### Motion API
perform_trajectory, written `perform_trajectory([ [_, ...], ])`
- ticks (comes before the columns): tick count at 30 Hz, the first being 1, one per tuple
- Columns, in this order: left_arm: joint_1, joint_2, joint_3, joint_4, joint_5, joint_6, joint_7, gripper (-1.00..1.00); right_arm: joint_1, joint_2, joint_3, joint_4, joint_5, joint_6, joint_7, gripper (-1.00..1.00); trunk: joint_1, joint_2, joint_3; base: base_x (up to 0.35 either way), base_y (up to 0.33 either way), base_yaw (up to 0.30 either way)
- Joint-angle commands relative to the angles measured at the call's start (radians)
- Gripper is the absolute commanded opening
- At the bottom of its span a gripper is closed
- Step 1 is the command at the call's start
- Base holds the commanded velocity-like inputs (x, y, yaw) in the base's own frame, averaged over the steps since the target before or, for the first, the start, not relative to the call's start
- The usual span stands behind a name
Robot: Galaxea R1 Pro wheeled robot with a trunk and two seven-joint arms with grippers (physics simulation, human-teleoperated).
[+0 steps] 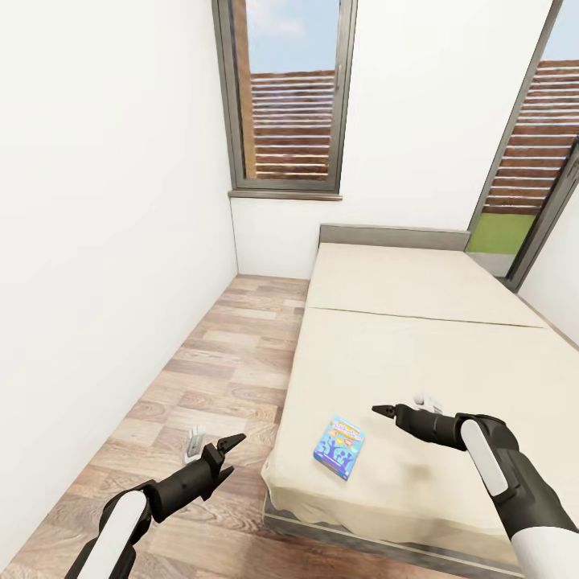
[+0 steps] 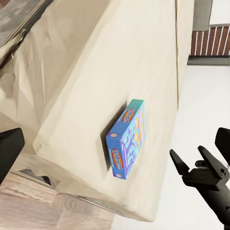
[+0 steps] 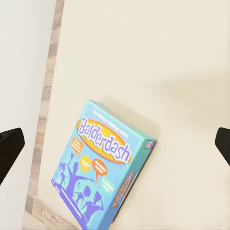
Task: Put all the toys in the child's room - the three board games (two on the bed and one on the table), the two jigsaw puzzles on the table, and the tennis ball on the table - inside the toy box on the table in the child's room.
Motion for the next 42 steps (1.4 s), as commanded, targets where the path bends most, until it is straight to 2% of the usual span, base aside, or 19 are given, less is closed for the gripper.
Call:
perform_trajectory([
  [1,-0.001,0.000,0.002,0.000,-0.004,0.005,-0.005,1.00,-0.001,0.000,-0.002,0.000,0.007,0.004,0.008,1.00,0.000,0.000,-0.001,0.000,0.000,0.000],
  [25,-0.001,0.000,0.000,0.001,-0.005,0.005,-0.004,1.00,0.005,0.001,0.002,-0.003,0.006,0.016,0.015,1.00,0.000,0.000,-0.001,0.000,0.000,0.000],
  [42,-0.001,0.000,0.000,0.002,-0.006,0.005,-0.001,1.00,0.015,0.001,0.003,-0.007,0.007,0.023,0.074,1.00,0.000,0.000,-0.001,0.000,0.000,0.000],
])
